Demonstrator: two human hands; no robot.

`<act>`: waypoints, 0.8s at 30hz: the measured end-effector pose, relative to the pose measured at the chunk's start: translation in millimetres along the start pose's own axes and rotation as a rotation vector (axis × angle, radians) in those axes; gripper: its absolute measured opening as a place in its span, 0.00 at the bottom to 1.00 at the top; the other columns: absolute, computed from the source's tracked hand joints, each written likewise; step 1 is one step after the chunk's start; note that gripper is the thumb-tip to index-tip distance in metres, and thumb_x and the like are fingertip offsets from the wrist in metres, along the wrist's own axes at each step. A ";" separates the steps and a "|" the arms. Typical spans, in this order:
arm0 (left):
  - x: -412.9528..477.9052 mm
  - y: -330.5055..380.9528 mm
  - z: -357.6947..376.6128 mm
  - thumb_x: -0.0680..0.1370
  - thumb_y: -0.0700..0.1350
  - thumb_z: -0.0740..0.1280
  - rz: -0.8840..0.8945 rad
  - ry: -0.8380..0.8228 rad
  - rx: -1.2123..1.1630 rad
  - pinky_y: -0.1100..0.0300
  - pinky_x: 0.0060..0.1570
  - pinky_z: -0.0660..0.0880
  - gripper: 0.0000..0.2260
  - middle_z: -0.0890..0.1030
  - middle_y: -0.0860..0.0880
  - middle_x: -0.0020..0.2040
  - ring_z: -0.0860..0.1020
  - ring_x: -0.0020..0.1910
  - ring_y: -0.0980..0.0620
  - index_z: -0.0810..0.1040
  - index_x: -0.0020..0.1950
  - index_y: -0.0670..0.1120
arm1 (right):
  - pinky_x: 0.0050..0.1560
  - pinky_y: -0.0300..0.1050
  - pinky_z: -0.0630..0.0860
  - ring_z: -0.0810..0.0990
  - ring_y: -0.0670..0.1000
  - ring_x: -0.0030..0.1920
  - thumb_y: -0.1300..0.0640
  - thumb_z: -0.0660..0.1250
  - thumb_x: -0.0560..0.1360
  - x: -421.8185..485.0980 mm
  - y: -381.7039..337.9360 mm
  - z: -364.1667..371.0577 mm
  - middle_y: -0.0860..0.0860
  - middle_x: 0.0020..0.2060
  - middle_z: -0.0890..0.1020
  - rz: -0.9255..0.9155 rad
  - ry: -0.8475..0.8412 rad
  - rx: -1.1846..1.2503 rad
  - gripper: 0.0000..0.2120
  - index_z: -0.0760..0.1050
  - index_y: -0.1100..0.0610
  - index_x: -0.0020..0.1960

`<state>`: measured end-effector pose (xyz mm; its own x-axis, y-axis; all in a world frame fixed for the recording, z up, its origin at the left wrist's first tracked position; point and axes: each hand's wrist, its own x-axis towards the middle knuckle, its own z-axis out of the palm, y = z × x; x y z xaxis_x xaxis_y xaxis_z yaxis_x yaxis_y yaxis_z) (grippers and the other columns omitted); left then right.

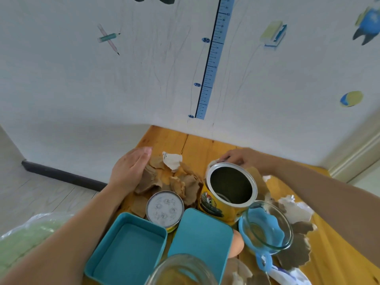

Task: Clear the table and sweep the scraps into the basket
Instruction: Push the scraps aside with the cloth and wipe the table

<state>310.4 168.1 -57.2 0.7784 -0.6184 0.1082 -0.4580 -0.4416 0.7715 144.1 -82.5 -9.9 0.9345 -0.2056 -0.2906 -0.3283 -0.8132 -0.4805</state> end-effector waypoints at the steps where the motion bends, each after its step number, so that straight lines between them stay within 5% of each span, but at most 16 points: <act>1: 0.0 0.3 0.4 0.76 0.63 0.46 -0.012 0.003 0.002 0.52 0.66 0.62 0.28 0.71 0.49 0.69 0.68 0.66 0.47 0.69 0.68 0.51 | 0.54 0.32 0.70 0.72 0.40 0.53 0.68 0.63 0.74 -3.0 -1.9 -10.2 0.43 0.55 0.75 -0.022 0.055 -0.011 0.18 0.78 0.51 0.58; 3: 0.4 2.5 1.4 0.79 0.59 0.47 -0.034 0.009 -0.009 0.51 0.66 0.62 0.24 0.70 0.48 0.69 0.68 0.66 0.46 0.69 0.69 0.51 | 0.60 0.40 0.69 0.72 0.45 0.55 0.72 0.58 0.75 3.8 -8.6 -28.4 0.48 0.58 0.77 -0.004 0.253 -0.019 0.22 0.78 0.51 0.59; 6: 0.1 2.9 1.9 0.76 0.61 0.46 -0.061 0.013 -0.042 0.48 0.67 0.65 0.26 0.70 0.48 0.69 0.69 0.65 0.45 0.68 0.69 0.52 | 0.58 0.37 0.65 0.72 0.47 0.58 0.70 0.57 0.77 37.8 -27.8 -35.9 0.51 0.62 0.76 -0.012 0.393 0.013 0.21 0.76 0.51 0.62; 13: 1.1 -3.4 1.6 0.71 0.66 0.45 -0.031 0.005 -0.037 0.44 0.66 0.65 0.31 0.69 0.50 0.70 0.69 0.66 0.47 0.65 0.70 0.57 | 0.65 0.39 0.61 0.67 0.49 0.65 0.67 0.60 0.76 91.5 -61.5 12.5 0.51 0.67 0.71 -0.222 -0.048 -0.119 0.18 0.76 0.53 0.62; 16: 1.3 -2.4 1.1 0.74 0.66 0.46 -0.027 0.009 -0.030 0.45 0.66 0.64 0.28 0.70 0.50 0.69 0.69 0.66 0.46 0.66 0.69 0.56 | 0.59 0.29 0.62 0.69 0.44 0.60 0.69 0.62 0.74 84.4 -64.5 11.4 0.48 0.63 0.74 -0.256 -0.145 -0.108 0.17 0.79 0.54 0.58; 18: 0.7 -1.8 2.2 0.75 0.62 0.47 -0.009 0.007 -0.016 0.51 0.64 0.65 0.27 0.71 0.49 0.68 0.70 0.64 0.48 0.70 0.68 0.53 | 0.60 0.31 0.67 0.72 0.45 0.58 0.72 0.61 0.72 72.7 -58.4 2.8 0.48 0.60 0.77 -0.234 -0.043 -0.013 0.19 0.81 0.55 0.55; 21: 6.1 -4.4 3.1 0.76 0.65 0.53 0.040 -0.029 0.159 0.56 0.60 0.64 0.26 0.74 0.51 0.66 0.70 0.62 0.53 0.74 0.64 0.50 | 0.63 0.45 0.71 0.74 0.48 0.56 0.73 0.60 0.71 51.4 -30.5 -20.2 0.52 0.58 0.78 -0.110 0.344 0.036 0.20 0.82 0.54 0.51; 24: 12.5 -7.2 4.6 0.74 0.64 0.59 0.070 -0.097 0.330 0.52 0.66 0.61 0.24 0.70 0.52 0.69 0.66 0.68 0.52 0.73 0.65 0.53 | 0.59 0.40 0.69 0.75 0.51 0.57 0.68 0.60 0.76 23.8 15.1 -24.0 0.53 0.60 0.77 0.099 0.402 -0.052 0.18 0.79 0.52 0.57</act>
<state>321.4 160.5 -64.3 0.7031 -0.7064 0.0816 -0.6354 -0.5725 0.5181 164.8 -112.7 -4.2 0.8814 -0.4720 0.0181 -0.4214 -0.8032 -0.4211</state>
